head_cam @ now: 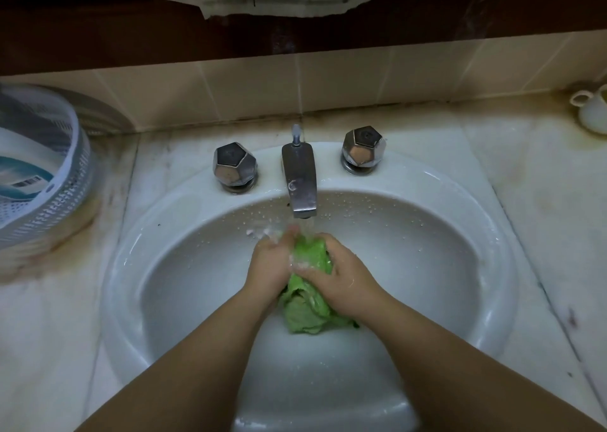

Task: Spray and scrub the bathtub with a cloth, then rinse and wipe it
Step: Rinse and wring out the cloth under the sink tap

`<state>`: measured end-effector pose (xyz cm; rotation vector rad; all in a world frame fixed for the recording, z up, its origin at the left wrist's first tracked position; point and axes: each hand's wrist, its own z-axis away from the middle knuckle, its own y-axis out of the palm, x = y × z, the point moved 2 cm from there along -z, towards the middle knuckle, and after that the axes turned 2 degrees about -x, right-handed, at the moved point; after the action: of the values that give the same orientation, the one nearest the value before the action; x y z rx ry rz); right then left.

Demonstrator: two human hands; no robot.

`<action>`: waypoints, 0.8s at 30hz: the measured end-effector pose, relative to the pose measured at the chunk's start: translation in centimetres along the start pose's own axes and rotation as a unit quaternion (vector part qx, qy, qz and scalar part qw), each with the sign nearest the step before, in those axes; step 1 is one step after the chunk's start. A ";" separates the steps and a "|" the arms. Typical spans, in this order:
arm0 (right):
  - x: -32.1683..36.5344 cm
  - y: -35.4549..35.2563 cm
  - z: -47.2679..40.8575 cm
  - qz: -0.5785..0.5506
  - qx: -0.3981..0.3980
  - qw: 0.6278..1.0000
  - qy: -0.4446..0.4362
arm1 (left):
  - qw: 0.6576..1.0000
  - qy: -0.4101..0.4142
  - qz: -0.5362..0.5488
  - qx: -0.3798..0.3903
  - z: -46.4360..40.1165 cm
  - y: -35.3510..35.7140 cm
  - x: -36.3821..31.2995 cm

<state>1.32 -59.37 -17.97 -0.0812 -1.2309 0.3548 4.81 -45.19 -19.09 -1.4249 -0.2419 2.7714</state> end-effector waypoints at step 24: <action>-0.2 0.3 -1.9 -0.020 -0.073 0.996 0.052 | 0.960 0.164 -0.225 -0.021 0.9 0.5 0.1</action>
<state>2.97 -58.87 -18.83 -0.1980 -1.1519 0.2218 4.08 -45.84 -18.71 -1.5732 -0.5390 2.1496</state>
